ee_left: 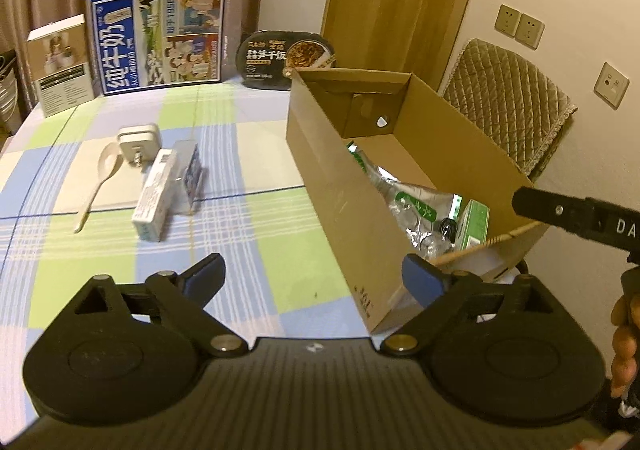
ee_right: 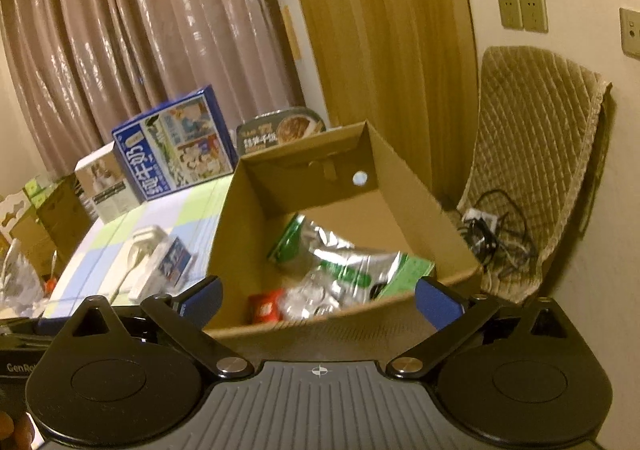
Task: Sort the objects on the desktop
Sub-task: 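Withdraw both open grippers from the box back over the table, then grasp the long white box with the left gripper while the right gripper grasps the clear case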
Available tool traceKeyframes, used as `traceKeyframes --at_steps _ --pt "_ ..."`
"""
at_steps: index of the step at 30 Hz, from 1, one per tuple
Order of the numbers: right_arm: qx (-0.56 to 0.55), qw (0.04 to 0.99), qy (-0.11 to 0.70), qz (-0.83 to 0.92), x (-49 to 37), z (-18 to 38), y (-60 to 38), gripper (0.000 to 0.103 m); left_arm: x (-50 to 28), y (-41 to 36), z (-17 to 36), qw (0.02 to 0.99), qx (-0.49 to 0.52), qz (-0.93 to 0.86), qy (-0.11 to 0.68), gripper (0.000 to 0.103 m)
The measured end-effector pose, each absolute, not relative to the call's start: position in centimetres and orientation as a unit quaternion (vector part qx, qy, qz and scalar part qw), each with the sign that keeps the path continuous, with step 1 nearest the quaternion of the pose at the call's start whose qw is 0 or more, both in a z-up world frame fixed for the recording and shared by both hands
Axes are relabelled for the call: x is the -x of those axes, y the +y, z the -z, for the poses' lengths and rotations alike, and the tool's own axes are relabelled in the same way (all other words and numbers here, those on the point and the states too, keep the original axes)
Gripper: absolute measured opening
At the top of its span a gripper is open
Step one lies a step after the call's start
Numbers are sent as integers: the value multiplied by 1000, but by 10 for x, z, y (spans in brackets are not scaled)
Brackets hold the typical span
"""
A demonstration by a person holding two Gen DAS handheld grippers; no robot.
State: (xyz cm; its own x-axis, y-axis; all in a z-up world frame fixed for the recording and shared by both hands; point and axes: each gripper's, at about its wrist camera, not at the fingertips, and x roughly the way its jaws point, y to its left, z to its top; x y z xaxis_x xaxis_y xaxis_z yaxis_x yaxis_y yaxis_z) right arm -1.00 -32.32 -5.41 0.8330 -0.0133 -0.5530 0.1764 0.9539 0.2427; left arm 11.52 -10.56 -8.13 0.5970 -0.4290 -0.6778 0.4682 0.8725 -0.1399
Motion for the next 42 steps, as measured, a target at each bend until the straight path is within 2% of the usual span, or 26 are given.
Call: traceKeyframes --at_steps 12,24,28,42 --pt "-136 944 300 16 36 51 -279 101 -83 -57 79 901 -9 224 372 101" --pt "-116 938 322 -55 40 62 -219 101 -73 14 80 909 29 166 382 101" --pt "-105 936 326 -76 35 65 -200 101 -77 37 80 903 20 151 402 101" --pt "-79 931 334 -120 -3 77 -151 101 -110 83 87 909 -28 126 395 101"
